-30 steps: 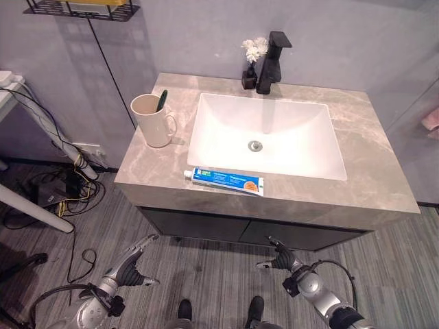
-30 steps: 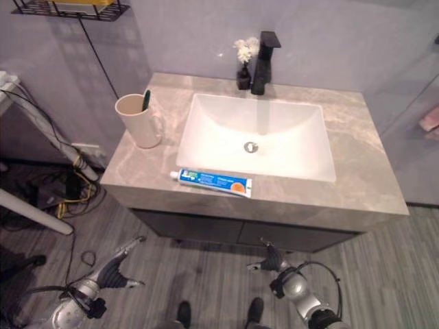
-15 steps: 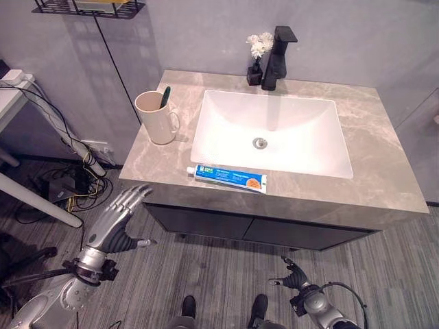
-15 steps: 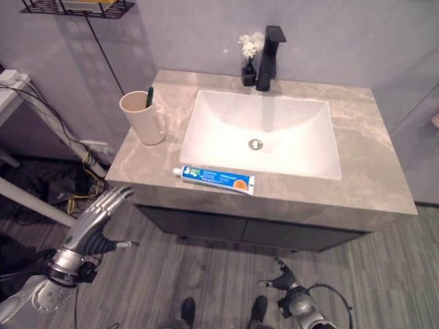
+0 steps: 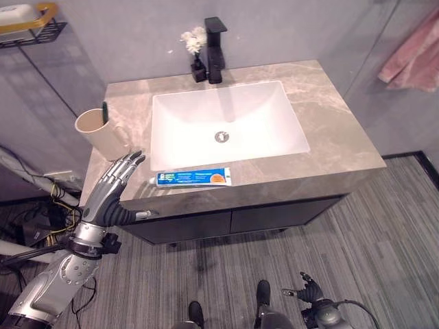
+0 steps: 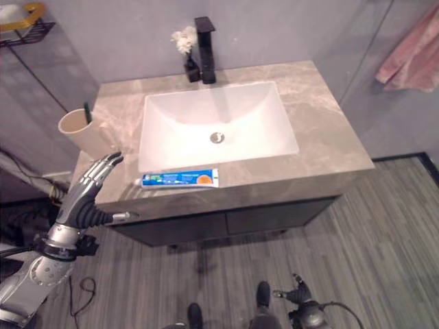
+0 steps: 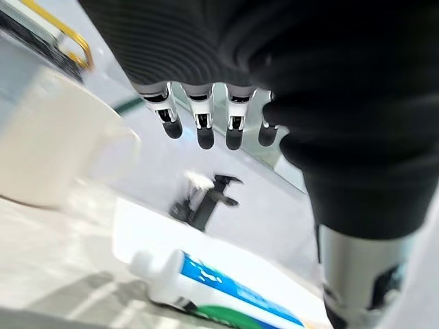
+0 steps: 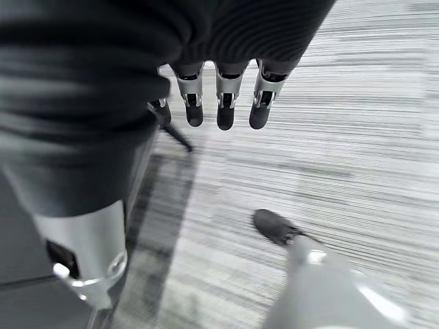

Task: Put brush and paste in cup on sink, flatten towel.

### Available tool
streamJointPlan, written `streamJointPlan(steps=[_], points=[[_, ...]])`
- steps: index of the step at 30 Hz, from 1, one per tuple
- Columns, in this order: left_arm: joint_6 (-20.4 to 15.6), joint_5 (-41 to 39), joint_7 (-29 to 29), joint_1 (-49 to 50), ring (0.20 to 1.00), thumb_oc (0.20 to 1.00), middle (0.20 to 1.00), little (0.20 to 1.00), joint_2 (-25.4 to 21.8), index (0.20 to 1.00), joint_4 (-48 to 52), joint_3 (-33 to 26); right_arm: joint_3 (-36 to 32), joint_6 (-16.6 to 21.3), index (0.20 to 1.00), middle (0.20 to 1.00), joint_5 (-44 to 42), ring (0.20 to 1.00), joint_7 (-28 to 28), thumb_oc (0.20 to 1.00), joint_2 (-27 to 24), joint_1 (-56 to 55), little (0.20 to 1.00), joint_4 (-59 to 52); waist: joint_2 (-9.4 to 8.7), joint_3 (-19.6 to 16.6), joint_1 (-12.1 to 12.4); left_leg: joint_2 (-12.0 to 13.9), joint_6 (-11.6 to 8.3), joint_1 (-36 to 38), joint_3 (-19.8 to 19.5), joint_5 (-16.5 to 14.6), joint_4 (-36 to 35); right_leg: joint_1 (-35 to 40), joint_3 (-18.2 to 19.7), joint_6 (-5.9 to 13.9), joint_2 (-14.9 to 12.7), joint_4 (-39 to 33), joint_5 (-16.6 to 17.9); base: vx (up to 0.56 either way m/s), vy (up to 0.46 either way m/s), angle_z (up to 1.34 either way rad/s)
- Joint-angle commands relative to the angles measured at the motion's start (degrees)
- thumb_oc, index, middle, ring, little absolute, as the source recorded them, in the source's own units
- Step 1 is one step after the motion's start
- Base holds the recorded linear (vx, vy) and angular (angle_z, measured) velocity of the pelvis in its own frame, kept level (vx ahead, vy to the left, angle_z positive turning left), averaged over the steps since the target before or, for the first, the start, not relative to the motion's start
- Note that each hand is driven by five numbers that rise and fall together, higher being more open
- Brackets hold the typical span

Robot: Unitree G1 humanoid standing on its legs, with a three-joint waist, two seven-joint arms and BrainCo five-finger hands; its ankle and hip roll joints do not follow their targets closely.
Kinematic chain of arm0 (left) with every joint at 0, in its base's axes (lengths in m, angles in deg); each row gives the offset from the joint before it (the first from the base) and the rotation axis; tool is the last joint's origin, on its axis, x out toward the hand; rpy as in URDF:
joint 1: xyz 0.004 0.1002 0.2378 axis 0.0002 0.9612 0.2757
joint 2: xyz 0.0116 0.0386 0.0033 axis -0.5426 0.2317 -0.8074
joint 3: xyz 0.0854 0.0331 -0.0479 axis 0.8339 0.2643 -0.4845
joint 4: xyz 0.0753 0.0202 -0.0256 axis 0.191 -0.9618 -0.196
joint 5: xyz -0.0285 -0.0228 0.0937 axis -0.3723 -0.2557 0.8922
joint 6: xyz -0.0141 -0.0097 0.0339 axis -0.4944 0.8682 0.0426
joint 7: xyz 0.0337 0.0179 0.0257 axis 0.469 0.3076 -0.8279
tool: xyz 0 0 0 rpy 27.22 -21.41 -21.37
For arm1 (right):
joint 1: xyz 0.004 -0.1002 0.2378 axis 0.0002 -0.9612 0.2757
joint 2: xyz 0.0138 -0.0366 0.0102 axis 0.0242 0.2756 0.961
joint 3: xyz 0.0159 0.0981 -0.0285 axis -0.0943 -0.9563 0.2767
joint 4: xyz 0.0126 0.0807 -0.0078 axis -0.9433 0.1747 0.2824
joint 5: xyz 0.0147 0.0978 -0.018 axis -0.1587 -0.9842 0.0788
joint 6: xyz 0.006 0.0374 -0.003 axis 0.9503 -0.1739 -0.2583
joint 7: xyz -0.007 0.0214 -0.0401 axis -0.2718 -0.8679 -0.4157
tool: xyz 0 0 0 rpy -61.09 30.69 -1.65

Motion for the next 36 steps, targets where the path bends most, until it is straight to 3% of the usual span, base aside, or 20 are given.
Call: streamJointPlan(steps=[1,13,24,36], points=[[-0.1,-3.5,1.6,-4.8,1.0,1.0,1.0,1.0,-1.0,1.0,0.6,-1.7,-1.6,1.0,1.0,1.0,-3.1,1.0,0.8,1.0,-1.2,1.9,1.0,-0.7,0.27,1.3,-1.1,1.5,-0.7,-1.9,-5.8,0.8,0.2,1.0,1.1,7.05,-4.1,0.4,3.0,0.03,0.037,-0.12],[1.7,-12.3,4.6,-7.1,1.0,1.0,1.0,1.0,4.4,1.0,-5.0,-2.1,-4.2,0.8,1.0,1.0,-3.6,1.0,0.7,1.0,-2.2,0.8,1.0,-0.7,1.8,1.9,-2.8,1.7,-0.78,-1.6,-4.0,0.6,0.2,-0.4,3.0,6.98,-3.7,0.4,3.0,0.03,0.013,-0.11],[2.9,-7.8,3.8,-6.4,1.0,1.0,1.0,1.0,3.8,1.0,-12.9,-2.2,-3.2,1.1,1.0,1.0,-1.9,1.0,1.1,1.0,-2.6,1.7,1.0,-1.6,2.19,2.2,-2.8,2.6,-1.13,-1.2,-4.0,0.6,0.2,0.0,2.7,6.51,-2.9,0.4,1.7,0.0,-0.002,0.0],[3.6,-9.1,3.1,-7.0,1.0,1.0,1.0,1.0,5.4,1.0,-19.3,-1.4,-2.1,1.1,1.0,1.0,-1.3,1.0,1.4,1.0,-2.3,2.7,1.0,-0.5,2.44,2.4,-2.8,3.2,-1.4,-0.5,-3.3,0.5,0.2,0.5,2.8,6.12,-2.3,0.4,0.9,0.01,-0.002,0.0]])
